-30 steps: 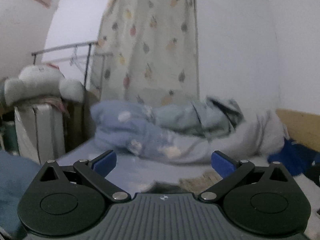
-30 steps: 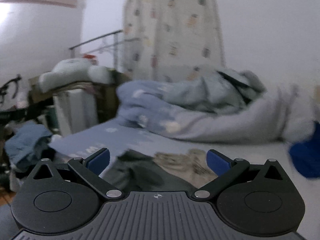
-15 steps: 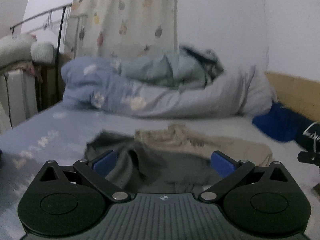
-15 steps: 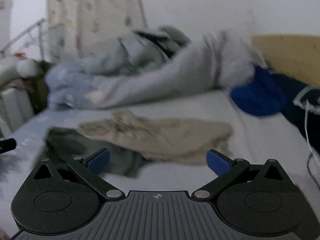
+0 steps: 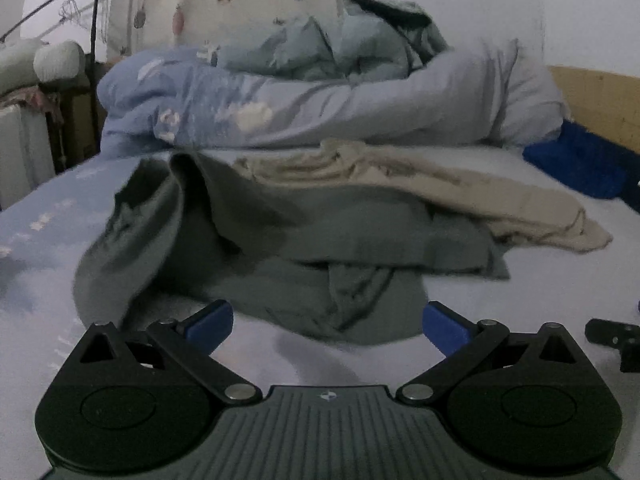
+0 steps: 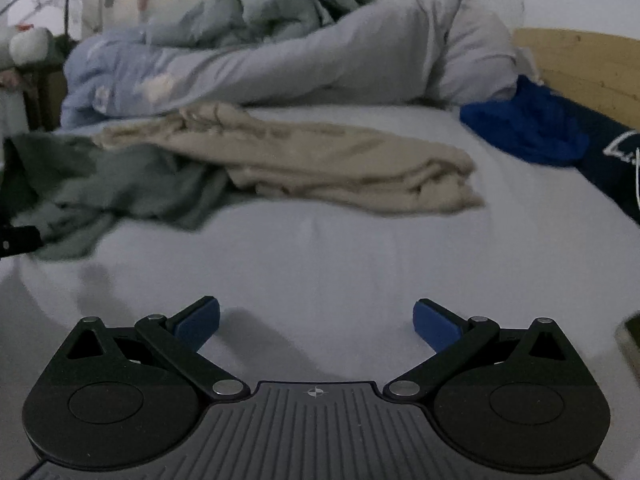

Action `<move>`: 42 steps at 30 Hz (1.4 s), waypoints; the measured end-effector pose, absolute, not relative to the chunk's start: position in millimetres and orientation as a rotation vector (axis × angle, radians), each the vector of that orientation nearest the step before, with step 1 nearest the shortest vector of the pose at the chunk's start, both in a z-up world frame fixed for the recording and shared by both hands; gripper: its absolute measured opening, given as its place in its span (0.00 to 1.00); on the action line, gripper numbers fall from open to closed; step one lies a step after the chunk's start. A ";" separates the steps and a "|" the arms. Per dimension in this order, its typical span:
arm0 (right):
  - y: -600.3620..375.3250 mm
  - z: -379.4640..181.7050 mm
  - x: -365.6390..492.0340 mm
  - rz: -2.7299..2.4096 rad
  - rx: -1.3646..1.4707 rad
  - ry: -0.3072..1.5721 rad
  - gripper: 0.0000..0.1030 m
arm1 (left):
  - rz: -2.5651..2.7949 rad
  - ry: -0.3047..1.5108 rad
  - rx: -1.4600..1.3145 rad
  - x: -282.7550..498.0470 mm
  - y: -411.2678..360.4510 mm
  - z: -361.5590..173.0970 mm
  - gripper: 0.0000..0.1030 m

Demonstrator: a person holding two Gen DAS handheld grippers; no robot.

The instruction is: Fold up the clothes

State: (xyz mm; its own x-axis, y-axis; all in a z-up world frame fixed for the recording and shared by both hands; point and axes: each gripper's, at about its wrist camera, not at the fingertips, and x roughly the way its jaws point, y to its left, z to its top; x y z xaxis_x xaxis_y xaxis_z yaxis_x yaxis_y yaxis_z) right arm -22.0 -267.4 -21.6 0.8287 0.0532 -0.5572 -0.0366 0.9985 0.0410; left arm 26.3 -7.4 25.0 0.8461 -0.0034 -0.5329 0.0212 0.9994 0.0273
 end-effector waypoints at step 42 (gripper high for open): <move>-249.0 -30.2 -30.1 -0.025 0.029 0.541 1.00 | -0.048 0.596 0.010 26.3 -7.3 -1.6 1.00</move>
